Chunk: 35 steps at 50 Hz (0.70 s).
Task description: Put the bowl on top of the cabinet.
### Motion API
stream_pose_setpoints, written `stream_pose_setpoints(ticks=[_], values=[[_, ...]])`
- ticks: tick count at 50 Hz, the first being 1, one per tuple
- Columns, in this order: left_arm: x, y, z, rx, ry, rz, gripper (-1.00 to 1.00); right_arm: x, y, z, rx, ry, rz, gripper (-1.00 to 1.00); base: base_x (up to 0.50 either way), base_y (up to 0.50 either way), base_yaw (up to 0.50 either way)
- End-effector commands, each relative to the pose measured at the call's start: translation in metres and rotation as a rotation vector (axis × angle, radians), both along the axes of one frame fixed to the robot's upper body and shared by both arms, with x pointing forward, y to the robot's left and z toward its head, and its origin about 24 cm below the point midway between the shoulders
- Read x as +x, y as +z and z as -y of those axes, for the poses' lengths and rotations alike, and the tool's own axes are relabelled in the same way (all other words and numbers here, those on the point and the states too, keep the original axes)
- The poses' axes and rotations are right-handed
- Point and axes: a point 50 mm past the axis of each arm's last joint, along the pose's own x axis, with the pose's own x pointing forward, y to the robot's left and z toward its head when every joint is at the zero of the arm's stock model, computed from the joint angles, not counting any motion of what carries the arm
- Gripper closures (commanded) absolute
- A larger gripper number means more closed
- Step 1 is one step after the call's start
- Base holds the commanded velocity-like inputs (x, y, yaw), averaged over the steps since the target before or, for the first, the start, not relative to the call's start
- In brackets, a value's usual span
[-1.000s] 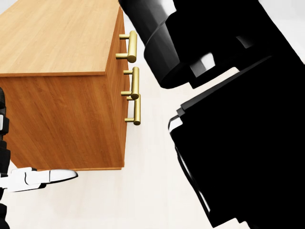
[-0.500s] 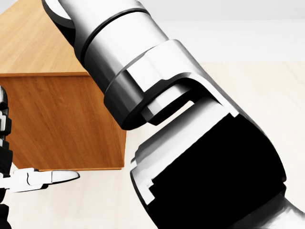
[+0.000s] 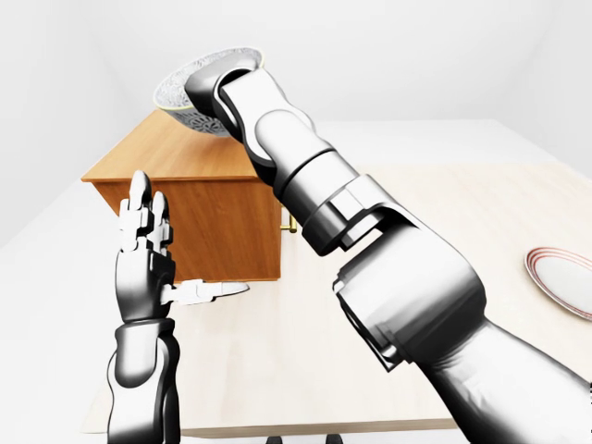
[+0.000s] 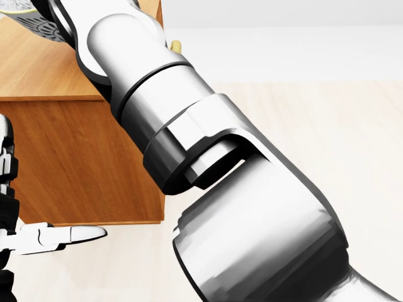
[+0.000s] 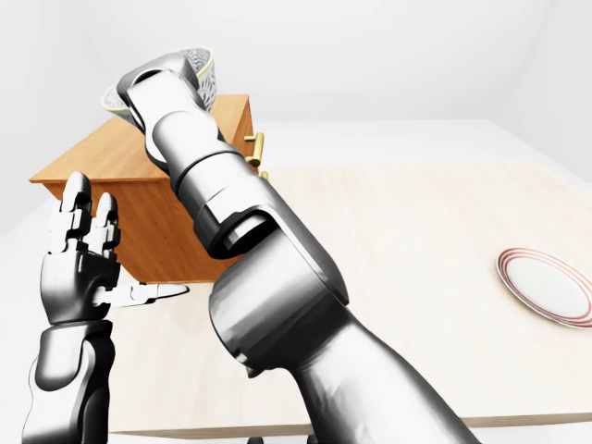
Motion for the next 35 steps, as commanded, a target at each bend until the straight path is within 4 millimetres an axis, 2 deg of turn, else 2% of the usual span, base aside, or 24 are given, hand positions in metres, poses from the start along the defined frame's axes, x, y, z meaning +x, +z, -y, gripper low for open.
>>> stream_pose_setpoints(ticks=[1,6,24,35], values=[[0.005,-0.015,0.004,-0.015,-0.01,-0.068,-1.0,0.003,-0.022,-0.004,0.017,0.021,-0.052,1.0,0.0,0.0,0.0],[0.005,-0.015,0.006,-0.014,-0.014,-0.067,-1.0,0.005,-0.028,-0.002,0.028,0.02,-0.074,1.0,0.0,0.0,0.0],[0.005,-0.012,0.004,-0.015,-0.012,-0.054,-1.0,0.007,-0.028,0.001,0.053,0.018,-0.097,1.0,0.0,0.0,0.0],[0.005,-0.011,0.003,-0.016,-0.008,-0.051,-1.0,0.012,-0.05,0.004,0.046,0.006,-0.15,1.0,0.0,0.0,0.0]])
